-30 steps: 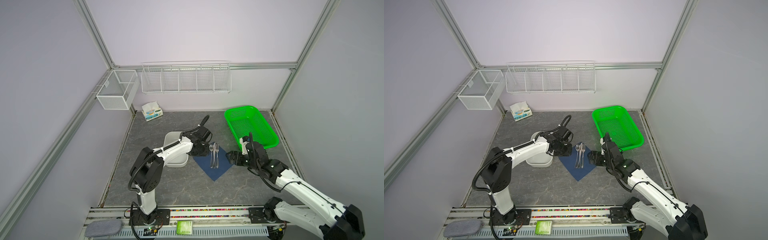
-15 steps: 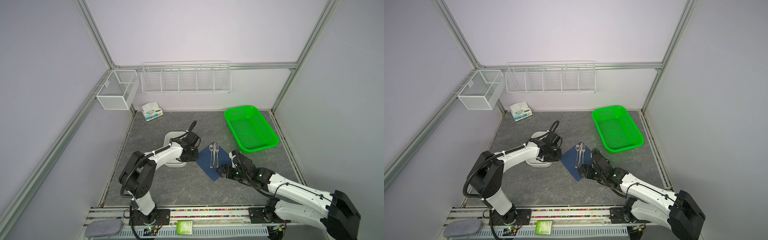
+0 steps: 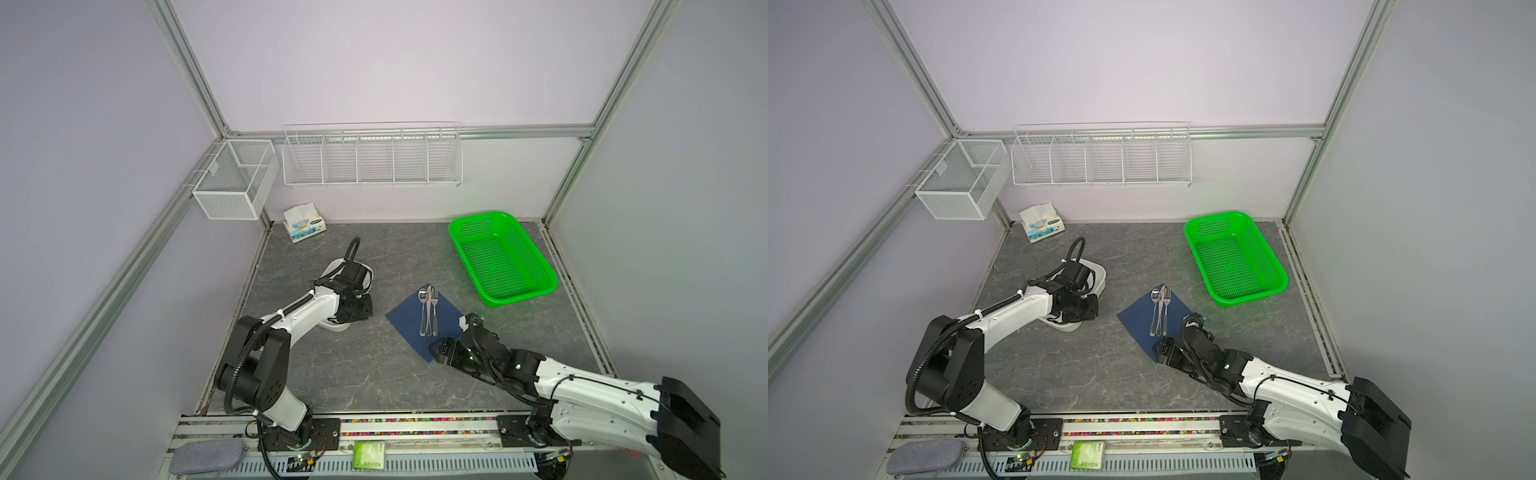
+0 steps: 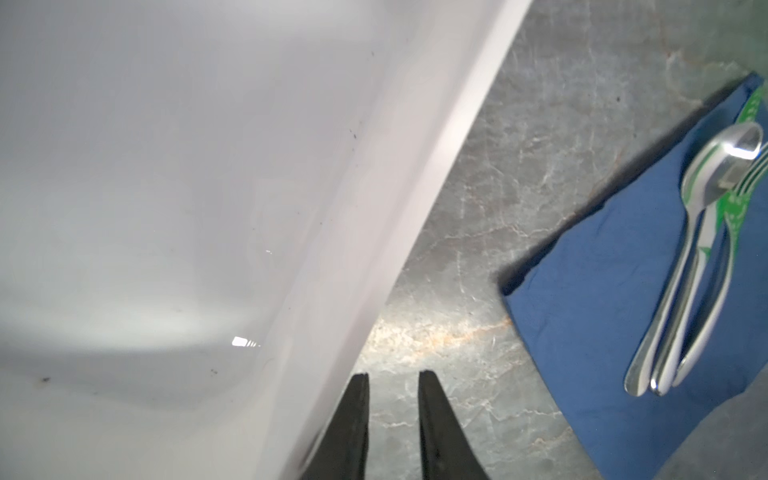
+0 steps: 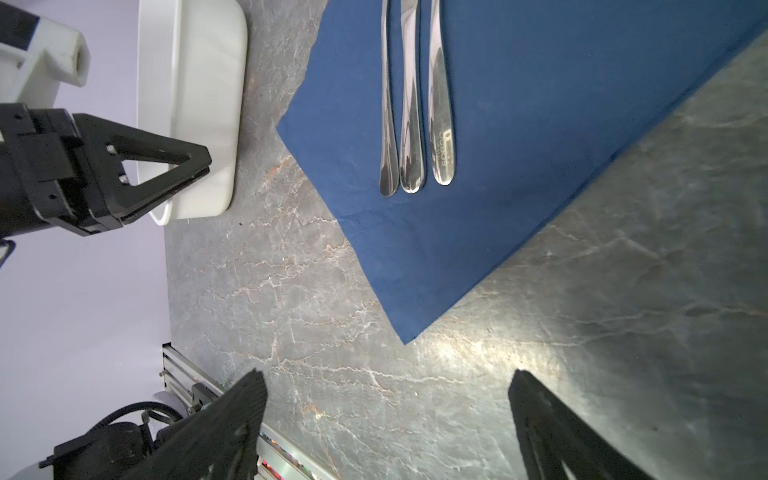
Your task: Place the utensils on the paper napkin and roll it up
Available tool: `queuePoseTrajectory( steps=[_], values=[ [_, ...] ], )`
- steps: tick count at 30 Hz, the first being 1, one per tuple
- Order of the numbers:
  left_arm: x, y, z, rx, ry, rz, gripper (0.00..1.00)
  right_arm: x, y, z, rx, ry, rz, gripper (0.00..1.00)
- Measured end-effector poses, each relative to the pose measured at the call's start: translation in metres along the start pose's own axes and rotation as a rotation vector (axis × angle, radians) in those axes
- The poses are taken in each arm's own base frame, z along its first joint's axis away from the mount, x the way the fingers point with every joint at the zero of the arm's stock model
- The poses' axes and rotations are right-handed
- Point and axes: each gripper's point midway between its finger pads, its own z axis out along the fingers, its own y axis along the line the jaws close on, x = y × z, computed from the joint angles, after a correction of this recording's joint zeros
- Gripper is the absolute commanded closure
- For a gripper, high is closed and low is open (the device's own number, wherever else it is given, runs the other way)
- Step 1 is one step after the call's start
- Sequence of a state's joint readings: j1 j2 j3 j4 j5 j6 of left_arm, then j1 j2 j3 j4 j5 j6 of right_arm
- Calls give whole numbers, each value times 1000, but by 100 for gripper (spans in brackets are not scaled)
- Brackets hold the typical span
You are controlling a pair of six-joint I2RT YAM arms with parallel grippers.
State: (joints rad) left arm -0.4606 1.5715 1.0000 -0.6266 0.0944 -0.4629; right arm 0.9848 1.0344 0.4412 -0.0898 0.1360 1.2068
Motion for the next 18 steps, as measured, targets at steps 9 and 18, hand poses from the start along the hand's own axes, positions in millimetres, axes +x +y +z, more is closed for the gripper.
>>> queuePoseTrajectory(
  steps=[9, 18],
  values=[
    [1, -28, -30, 181, -73, 82, 71, -4, -7, 9, -2, -46, 105, 1],
    [-3, -53, -52, 382, -126, 49, 65, 4, -2, 30, 41, 9, 187, 8]
  ],
)
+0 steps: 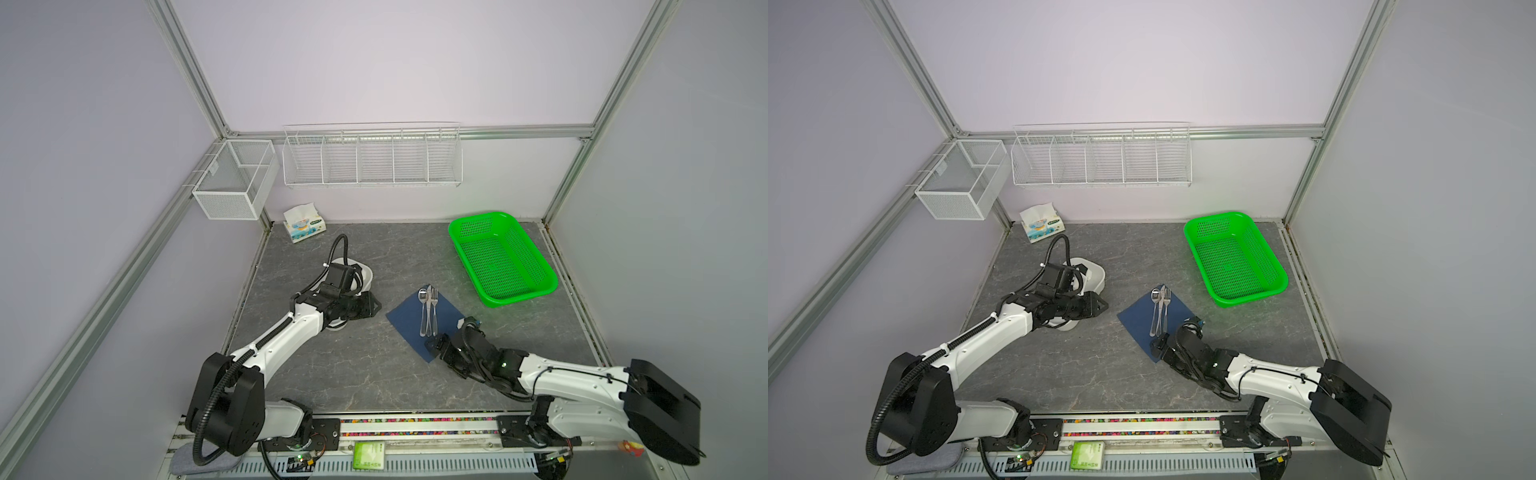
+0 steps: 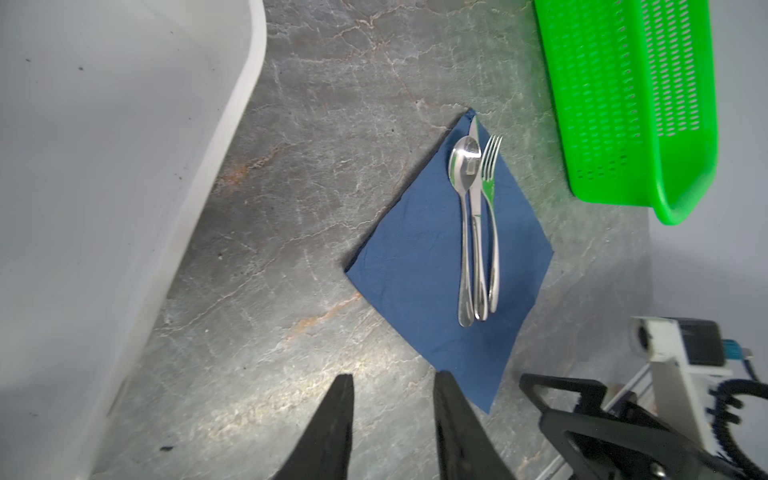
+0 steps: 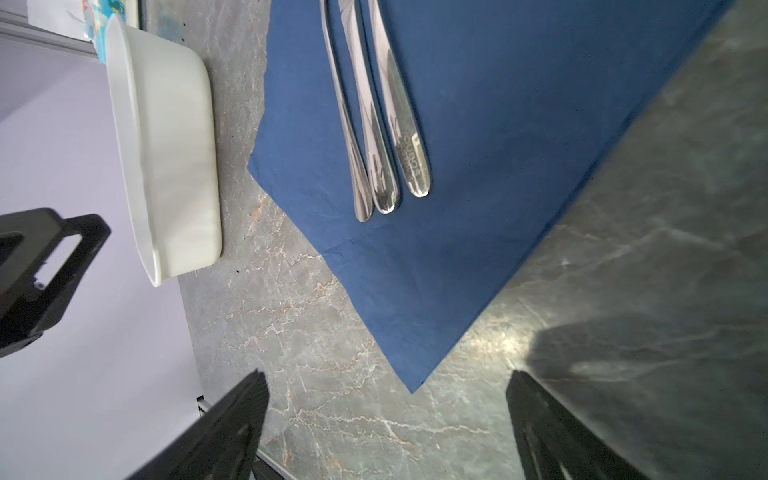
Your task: Place the utensils on the paper napkin and roll it up
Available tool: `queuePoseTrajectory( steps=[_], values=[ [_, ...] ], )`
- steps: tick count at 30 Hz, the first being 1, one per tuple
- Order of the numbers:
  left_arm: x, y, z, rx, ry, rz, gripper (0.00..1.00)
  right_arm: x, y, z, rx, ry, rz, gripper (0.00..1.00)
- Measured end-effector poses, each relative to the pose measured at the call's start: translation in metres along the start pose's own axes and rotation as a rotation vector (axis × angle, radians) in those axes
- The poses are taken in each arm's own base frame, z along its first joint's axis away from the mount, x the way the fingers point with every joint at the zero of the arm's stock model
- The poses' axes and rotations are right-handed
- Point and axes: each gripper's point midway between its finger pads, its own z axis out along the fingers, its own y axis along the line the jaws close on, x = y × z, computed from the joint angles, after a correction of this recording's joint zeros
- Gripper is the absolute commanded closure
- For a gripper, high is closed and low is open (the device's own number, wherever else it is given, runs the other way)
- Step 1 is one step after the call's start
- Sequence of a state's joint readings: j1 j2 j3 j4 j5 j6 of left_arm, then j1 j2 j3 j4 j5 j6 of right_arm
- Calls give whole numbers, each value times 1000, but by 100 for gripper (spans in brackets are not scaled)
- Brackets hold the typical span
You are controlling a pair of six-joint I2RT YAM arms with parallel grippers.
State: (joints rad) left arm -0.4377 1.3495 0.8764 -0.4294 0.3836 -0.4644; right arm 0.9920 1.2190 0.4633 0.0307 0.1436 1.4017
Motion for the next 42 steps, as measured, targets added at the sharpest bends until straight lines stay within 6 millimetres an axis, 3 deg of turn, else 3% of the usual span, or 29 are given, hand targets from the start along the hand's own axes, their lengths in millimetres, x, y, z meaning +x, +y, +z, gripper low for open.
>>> queuePoseTrajectory(
  steps=[4, 6, 13, 16, 21, 27, 35, 42],
  values=[
    [-3, -2, -8, 42, -19, -30, 61, 7, 37, 3, -29, 29, -5, 9],
    [-2, -4, -11, 57, -26, -30, 60, 9, 43, 3, -42, 34, 9, 9],
    [-8, -9, -8, 104, -64, -40, 59, 18, 1, 4, 22, 55, 43, 12],
    [0, -5, -3, 112, -53, -71, 59, 21, -5, 4, 9, 69, 62, 14],
    [6, -1, 0, 109, -40, -104, 59, 22, -5, 9, -26, 82, 87, 16],
    [6, 1, 2, 100, -33, -108, 58, 25, 10, 22, -92, 101, 116, 16],
    [-4, -1, 9, 94, -23, -113, 59, 22, 15, 25, -146, 88, 149, 16],
    [-1, 2, 23, 98, 24, -131, 58, -1, 17, 17, -151, 27, 147, 15]
  ],
)
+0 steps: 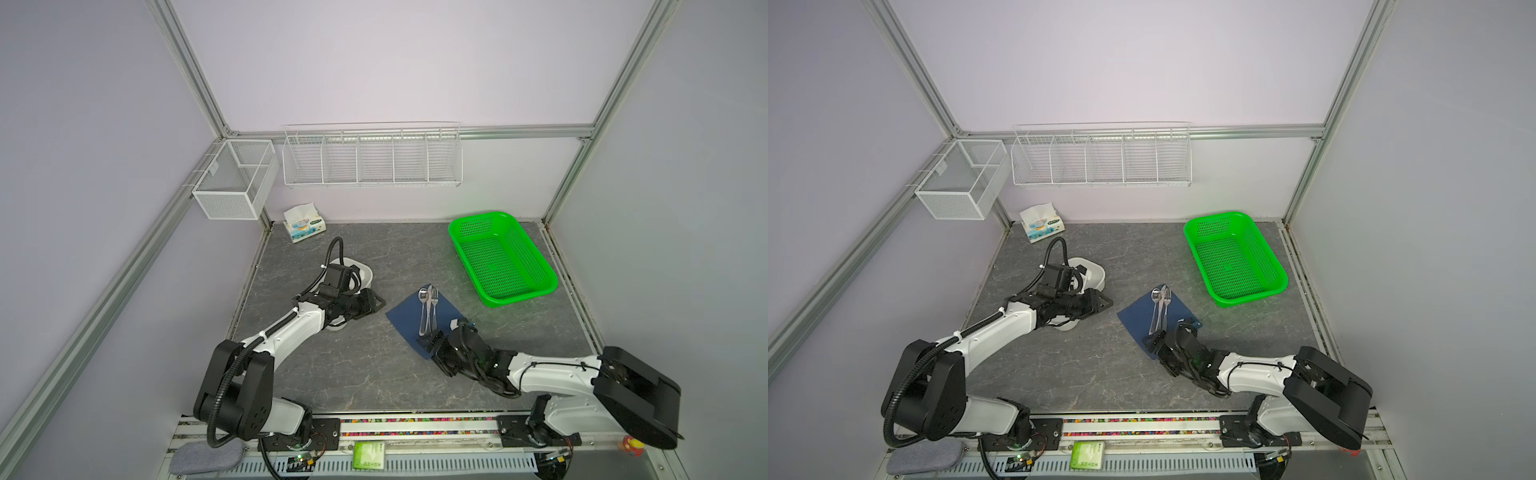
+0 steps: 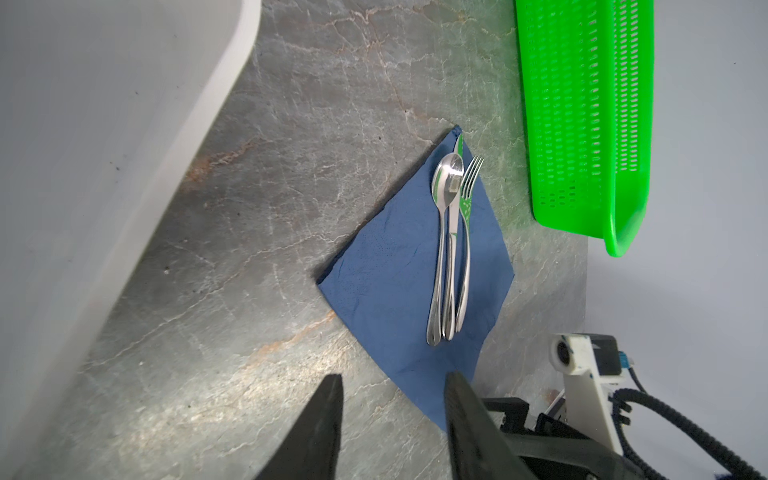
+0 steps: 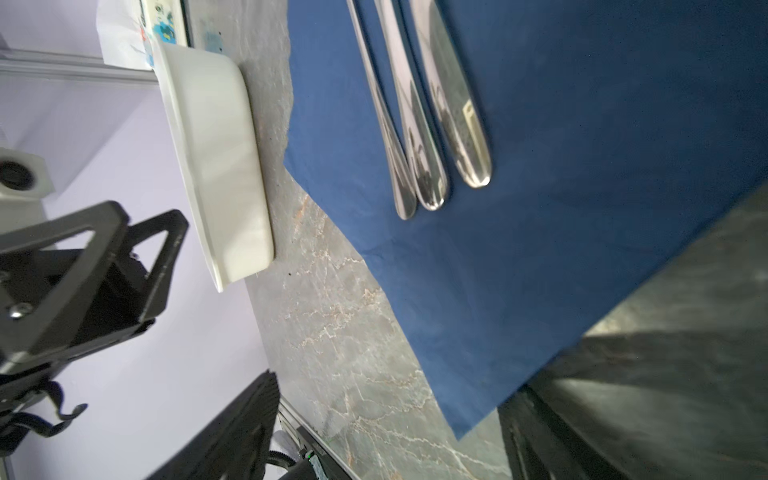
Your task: Place the utensils on the paper napkin and roll it up
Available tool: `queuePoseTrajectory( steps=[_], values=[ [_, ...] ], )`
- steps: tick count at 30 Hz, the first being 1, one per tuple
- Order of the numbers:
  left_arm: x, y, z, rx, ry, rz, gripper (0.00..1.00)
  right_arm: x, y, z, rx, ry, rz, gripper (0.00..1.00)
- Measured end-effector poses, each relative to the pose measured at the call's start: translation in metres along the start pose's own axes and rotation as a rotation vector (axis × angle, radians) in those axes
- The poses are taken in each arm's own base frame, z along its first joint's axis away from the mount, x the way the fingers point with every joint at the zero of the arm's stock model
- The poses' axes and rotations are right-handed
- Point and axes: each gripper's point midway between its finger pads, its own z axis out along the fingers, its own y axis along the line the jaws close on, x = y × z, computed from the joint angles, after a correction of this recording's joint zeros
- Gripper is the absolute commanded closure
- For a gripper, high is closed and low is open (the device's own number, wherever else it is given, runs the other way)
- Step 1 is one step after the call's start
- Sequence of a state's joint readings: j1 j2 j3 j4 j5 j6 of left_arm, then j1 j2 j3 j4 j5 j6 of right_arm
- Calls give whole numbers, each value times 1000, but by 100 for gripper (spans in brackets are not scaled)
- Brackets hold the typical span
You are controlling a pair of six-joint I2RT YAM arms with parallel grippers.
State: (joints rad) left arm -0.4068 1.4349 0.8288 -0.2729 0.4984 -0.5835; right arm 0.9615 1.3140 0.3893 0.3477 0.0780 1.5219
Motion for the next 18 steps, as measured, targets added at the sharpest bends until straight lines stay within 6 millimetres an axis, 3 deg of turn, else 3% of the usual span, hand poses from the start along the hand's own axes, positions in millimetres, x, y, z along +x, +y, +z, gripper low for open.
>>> queuePoseTrajectory(
  steps=[8, 18],
  values=[
    [15, 0, 14, 22, 76, -12, 59, -26, 10, 1, -34, -43, 33, 14],
    [47, -24, 28, 63, 190, 65, 61, -29, 31, 11, -71, -18, 12, 12]
  ],
)
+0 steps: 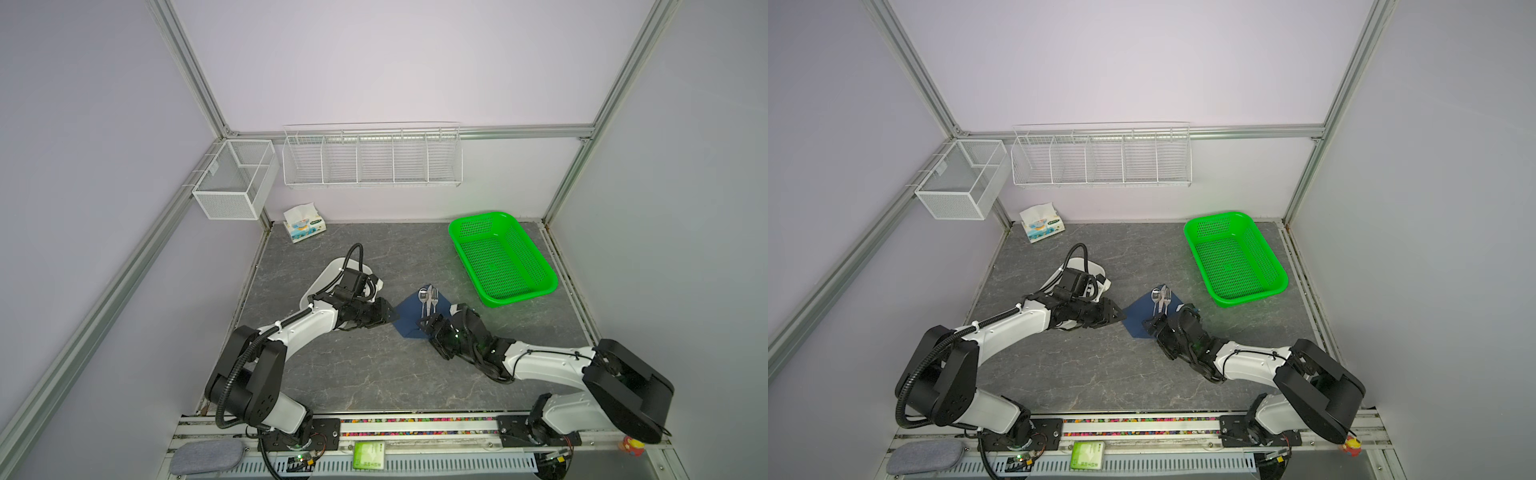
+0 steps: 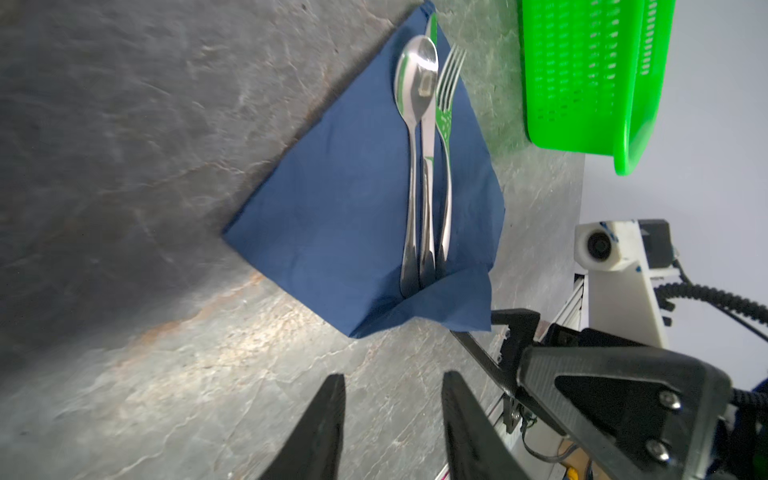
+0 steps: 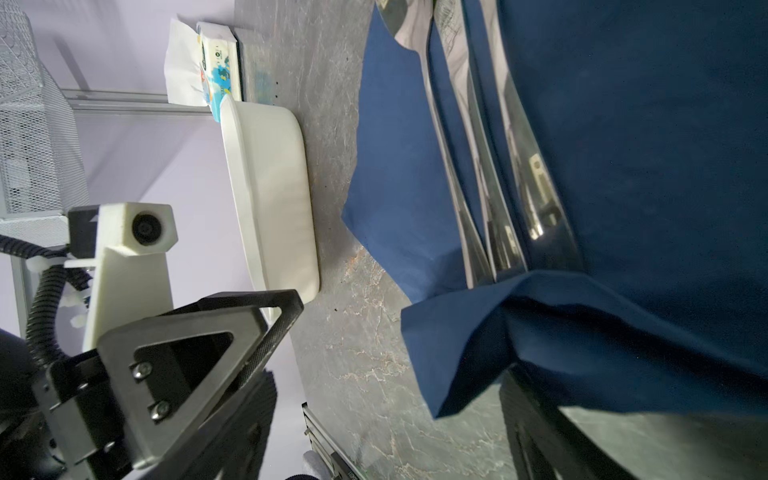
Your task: Place the utensils on the paper napkin and roll it up
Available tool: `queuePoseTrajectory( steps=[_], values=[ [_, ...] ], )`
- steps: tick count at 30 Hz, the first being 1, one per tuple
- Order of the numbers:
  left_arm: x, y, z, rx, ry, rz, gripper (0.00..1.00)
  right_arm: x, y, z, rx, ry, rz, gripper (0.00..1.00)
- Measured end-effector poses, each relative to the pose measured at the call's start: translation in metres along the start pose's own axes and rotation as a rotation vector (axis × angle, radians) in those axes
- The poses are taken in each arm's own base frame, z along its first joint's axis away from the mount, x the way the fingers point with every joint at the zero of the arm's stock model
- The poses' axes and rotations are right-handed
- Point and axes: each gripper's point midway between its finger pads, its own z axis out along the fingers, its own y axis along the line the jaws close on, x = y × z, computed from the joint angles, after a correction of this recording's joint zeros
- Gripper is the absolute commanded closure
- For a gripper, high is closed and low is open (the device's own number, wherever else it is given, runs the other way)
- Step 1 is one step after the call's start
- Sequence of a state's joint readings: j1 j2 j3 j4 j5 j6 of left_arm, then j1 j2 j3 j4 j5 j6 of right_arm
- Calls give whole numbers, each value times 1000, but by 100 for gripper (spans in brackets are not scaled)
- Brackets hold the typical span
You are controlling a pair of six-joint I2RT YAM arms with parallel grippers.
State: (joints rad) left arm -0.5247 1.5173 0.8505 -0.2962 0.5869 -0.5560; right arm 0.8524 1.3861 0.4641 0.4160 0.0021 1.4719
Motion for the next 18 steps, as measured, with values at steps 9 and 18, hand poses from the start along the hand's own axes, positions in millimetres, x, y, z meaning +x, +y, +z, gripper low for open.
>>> queuePoseTrajectory(
  steps=[9, 18],
  values=[
    [29, -13, 23, 28, 114, 31, 68, -6, 0, 0, 1, -14, -9, 11],
    [47, -27, 49, 55, 172, 43, 72, -15, 3, -3, -12, -40, -7, 11]
  ],
)
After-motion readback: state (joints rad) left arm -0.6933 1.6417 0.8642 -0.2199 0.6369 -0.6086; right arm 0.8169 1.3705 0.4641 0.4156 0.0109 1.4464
